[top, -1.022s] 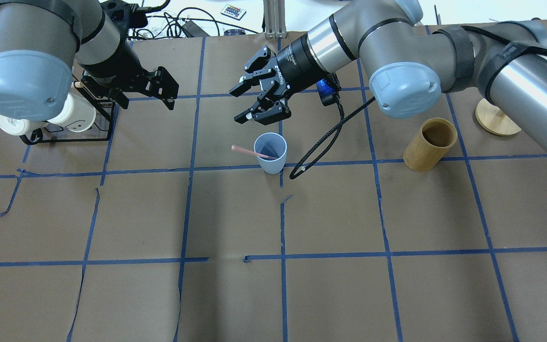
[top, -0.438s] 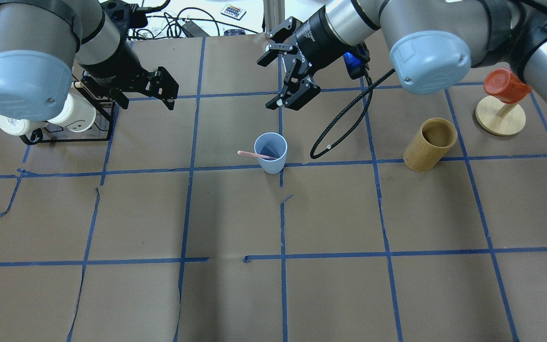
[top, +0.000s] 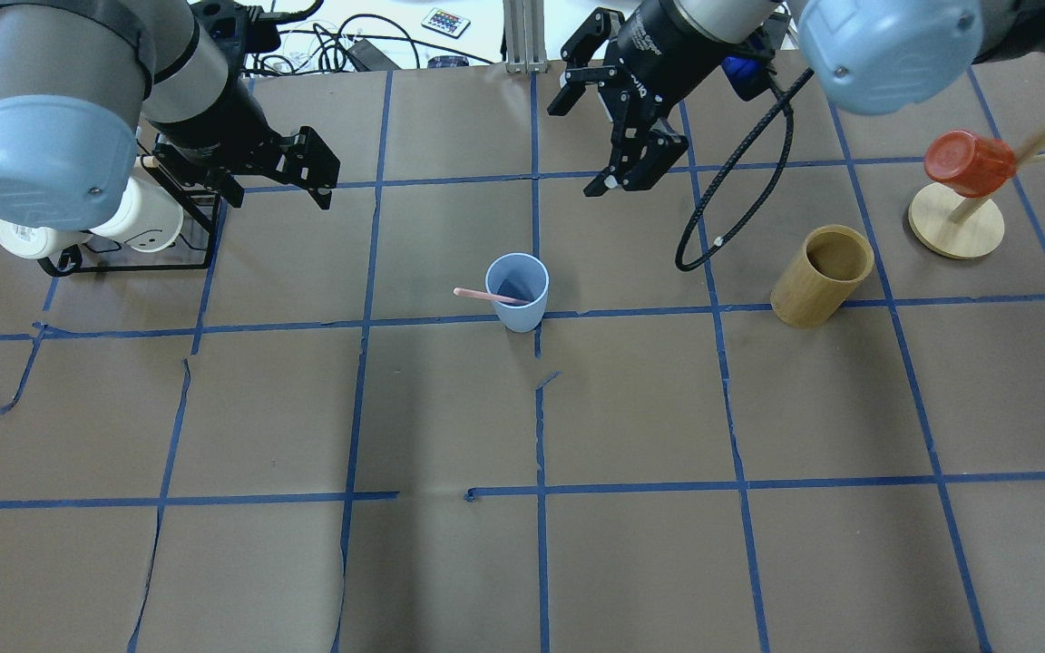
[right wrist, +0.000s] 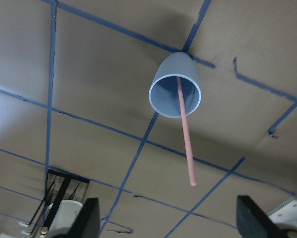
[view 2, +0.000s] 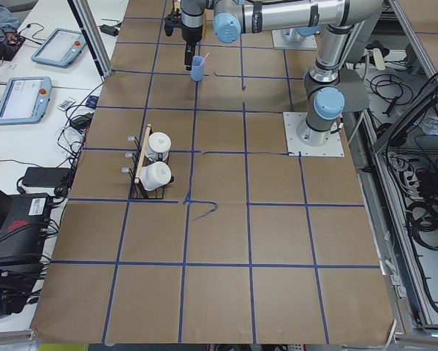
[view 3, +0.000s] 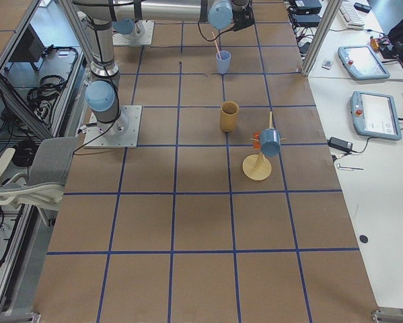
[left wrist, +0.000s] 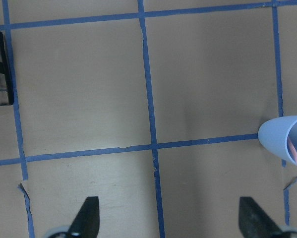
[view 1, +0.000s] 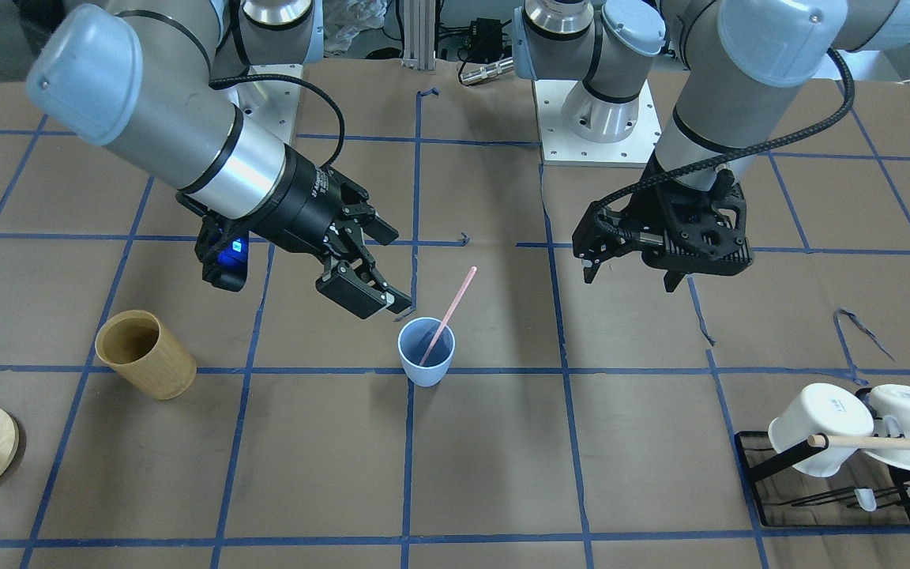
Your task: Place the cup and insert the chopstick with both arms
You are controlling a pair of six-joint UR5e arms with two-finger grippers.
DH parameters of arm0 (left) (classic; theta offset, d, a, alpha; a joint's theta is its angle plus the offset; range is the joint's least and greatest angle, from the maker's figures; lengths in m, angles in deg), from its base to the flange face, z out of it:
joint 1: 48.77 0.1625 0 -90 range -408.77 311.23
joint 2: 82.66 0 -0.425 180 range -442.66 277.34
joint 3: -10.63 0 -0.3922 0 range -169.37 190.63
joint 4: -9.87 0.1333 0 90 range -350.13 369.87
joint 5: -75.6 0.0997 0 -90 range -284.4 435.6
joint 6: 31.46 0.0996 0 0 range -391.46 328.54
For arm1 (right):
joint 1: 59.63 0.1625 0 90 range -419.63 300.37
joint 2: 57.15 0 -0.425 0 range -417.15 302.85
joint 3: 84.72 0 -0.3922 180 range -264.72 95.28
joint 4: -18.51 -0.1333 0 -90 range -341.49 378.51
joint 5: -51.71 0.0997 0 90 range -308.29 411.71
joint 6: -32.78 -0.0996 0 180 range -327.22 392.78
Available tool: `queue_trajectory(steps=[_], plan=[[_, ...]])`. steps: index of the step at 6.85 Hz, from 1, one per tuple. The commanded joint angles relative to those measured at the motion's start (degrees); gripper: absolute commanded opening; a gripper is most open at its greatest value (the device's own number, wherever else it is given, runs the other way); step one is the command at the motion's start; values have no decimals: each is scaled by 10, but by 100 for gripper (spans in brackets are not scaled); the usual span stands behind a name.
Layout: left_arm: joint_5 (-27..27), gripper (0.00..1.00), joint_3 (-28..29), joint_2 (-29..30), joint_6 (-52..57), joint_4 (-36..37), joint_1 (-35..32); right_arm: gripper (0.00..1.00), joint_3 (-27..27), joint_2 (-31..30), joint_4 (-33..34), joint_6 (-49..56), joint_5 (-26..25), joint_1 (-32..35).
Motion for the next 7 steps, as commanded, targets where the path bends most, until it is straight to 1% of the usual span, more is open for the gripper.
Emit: queue_trajectory(steps=[1, 2, 4, 5, 7], plan=[[4, 100, 1, 0, 1, 0, -1, 100, -20, -6, -133, 264, -178, -14], [5, 100, 1, -4, -1, -4, -1, 100, -20, -16, -178, 361, -225, -31], [8, 100, 13, -37, -4, -58, -1, 100, -20, -46, -172, 510, -295, -70], [5, 100, 16, -47, -31, -59, -1, 100, -17, -51, -161, 531, -338, -72], [5, 100, 29, -59, -47, -71, -2, 100, -21, -55, -151, 634, -340, -68]])
